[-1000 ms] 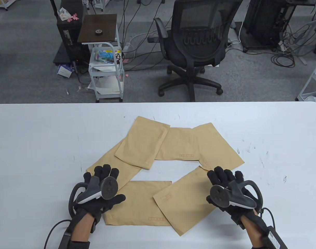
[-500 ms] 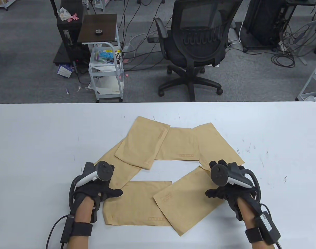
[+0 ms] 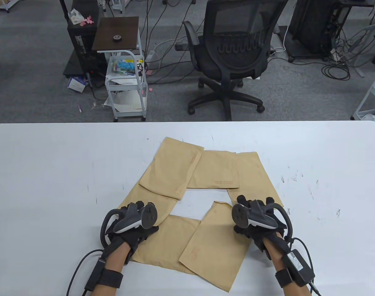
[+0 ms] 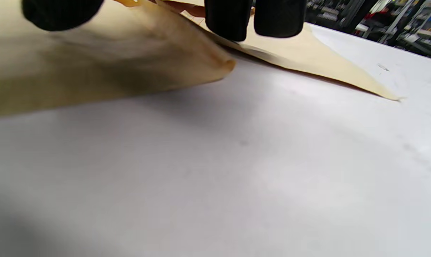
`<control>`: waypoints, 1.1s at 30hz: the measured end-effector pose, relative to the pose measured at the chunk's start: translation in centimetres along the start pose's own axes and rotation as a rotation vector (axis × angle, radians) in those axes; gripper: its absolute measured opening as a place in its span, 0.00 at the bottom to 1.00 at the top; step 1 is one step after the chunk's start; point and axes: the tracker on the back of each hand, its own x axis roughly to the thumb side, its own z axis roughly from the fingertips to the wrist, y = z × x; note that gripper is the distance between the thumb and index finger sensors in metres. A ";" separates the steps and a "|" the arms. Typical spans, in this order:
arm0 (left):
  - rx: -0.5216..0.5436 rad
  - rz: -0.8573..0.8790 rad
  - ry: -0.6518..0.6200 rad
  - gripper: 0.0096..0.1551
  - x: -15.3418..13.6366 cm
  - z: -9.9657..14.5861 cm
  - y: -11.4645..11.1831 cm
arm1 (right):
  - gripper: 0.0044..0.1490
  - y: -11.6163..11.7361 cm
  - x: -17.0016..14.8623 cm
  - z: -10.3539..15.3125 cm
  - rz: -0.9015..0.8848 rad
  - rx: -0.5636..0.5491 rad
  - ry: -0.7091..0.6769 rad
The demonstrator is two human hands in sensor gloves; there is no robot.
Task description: Push scattered envelopes inward from both sides into a neat stack
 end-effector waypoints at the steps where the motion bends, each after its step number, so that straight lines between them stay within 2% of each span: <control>1: -0.055 0.024 -0.010 0.53 -0.1 0.0 0.0 | 0.67 -0.1 -0.2 0.1 -0.031 0.012 -0.017; 2: -0.150 0.071 -0.029 0.55 -0.3 0.0 -0.3 | 0.68 -0.1 -0.5 0.2 -0.099 0.036 -0.060; 3: -0.184 0.106 -0.030 0.56 -0.5 0.0 -0.6 | 0.70 0.2 -0.7 0.3 -0.170 0.061 -0.109; 4: -0.181 0.127 -0.026 0.55 -0.7 -0.2 -1.2 | 0.70 0.6 -0.8 0.4 -0.208 0.075 -0.143; 6: -0.189 0.066 -0.018 0.55 -0.7 -0.6 -2.3 | 0.68 1.6 -0.5 0.2 -0.141 0.150 -0.162; 8: -0.134 0.049 -0.023 0.54 -0.3 -0.4 -1.8 | 0.66 2.1 -0.4 0.0 -0.042 0.182 -0.111; 10: -0.082 0.048 -0.032 0.53 0.4 -0.4 -1.6 | 0.65 2.1 -0.1 -0.2 -0.112 0.122 -0.137; 11: -0.069 0.035 -0.041 0.52 0.9 -0.4 -1.7 | 0.64 2.1 0.2 -0.3 -0.142 0.080 -0.107; 16: -0.027 -0.026 -0.059 0.49 2.7 -0.3 -1.2 | 0.64 2.2 2.1 -0.3 -0.083 0.070 -0.060; 19: 0.009 0.056 -0.092 0.45 2.7 -0.1 -0.2 | 0.63 1.7 3.8 -0.4 -0.060 0.042 -0.033; 23: -0.029 0.310 -0.122 0.46 0.5 0.9 1.5 | 0.60 -0.1 4.2 0.0 -0.043 0.081 -0.038; 24: 0.011 0.335 -0.096 0.46 -0.4 1.5 2.0 | 0.59 -0.9 3.6 0.1 -0.061 0.047 -0.030; 27: 0.091 0.240 -0.046 0.49 -2.4 2.5 2.9 | 0.57 -2.0 1.6 0.1 -0.123 0.015 0.020; 30: 0.132 0.138 0.009 0.50 -4.0 2.9 3.1 | 0.58 -1.0 -0.3 -0.9 -0.212 0.035 0.043; 32: 0.086 0.164 -0.010 0.51 -4.6 2.5 2.4 | 0.58 0.2 -0.7 -1.5 -0.224 0.072 0.050; 33: 0.029 0.209 -0.027 0.52 -4.8 2.0 1.6 | 0.58 0.9 -0.7 -1.8 -0.221 0.089 0.039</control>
